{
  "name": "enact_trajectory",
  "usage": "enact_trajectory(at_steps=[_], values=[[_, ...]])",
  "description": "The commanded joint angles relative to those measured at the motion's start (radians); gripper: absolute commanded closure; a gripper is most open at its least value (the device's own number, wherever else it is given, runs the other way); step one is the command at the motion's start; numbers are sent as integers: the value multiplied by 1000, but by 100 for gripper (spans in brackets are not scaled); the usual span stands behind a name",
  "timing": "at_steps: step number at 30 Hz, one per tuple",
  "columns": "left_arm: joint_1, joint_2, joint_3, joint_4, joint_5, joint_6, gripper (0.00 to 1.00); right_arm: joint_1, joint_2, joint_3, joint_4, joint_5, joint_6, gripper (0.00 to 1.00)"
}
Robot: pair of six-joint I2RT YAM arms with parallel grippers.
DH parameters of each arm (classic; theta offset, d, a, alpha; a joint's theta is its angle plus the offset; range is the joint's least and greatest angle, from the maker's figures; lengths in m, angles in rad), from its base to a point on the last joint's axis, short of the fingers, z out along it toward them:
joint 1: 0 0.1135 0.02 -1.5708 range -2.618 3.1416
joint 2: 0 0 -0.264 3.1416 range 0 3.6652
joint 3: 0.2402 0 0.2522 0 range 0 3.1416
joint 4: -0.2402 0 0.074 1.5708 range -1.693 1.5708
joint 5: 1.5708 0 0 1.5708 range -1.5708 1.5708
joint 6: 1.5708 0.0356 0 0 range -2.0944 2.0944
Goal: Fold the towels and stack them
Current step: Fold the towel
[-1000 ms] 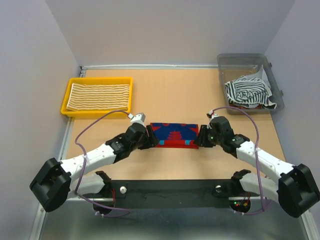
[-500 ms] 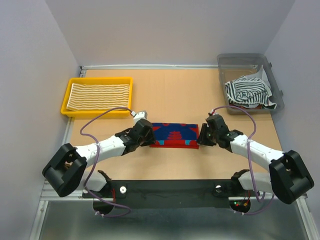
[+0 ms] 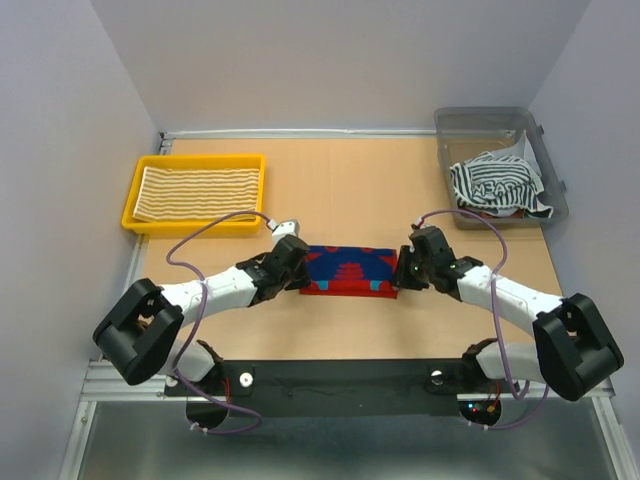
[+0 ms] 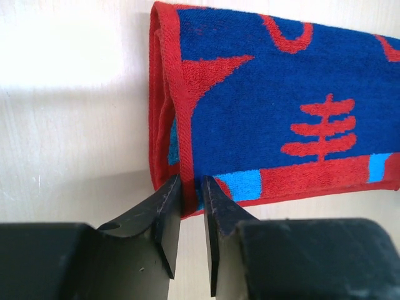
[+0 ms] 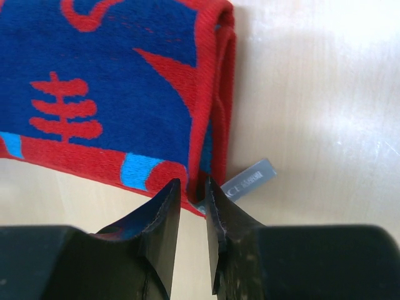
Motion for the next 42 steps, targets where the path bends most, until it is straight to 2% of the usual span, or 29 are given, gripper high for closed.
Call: enact_trajectory(at_steps=[1, 4, 6, 7, 9, 12, 21, 34, 39, 42], values=[[2, 0, 49, 16, -2, 19, 75, 7, 3, 54, 47, -36, -20, 73], [2, 4, 49, 13, -2, 22, 76, 9, 10, 56, 50, -42, -22, 79], [2, 2, 49, 7, -4, 24, 82, 7, 3, 56, 50, -37, -23, 90], [2, 1, 52, 4, -5, 26, 88, 9, 0, 54, 48, -34, -23, 93], [2, -7, 57, -10, -15, 30, 92, 7, -13, 54, 47, -25, -28, 99], [5, -33, 92, -66, -30, 44, 98, 7, -46, 60, 36, -26, -35, 99], [14, -116, 121, -163, -25, 47, 99, 7, -94, 85, -44, -48, -23, 99], [14, -122, -96, -28, 76, -39, 100, 6, -86, -15, -79, 15, 30, 99], [14, -67, -117, 38, 67, -33, 99, 7, -54, -36, -79, 72, 44, 99], [14, -24, -109, 49, 84, -31, 95, 6, -65, -39, -82, 79, 34, 97]])
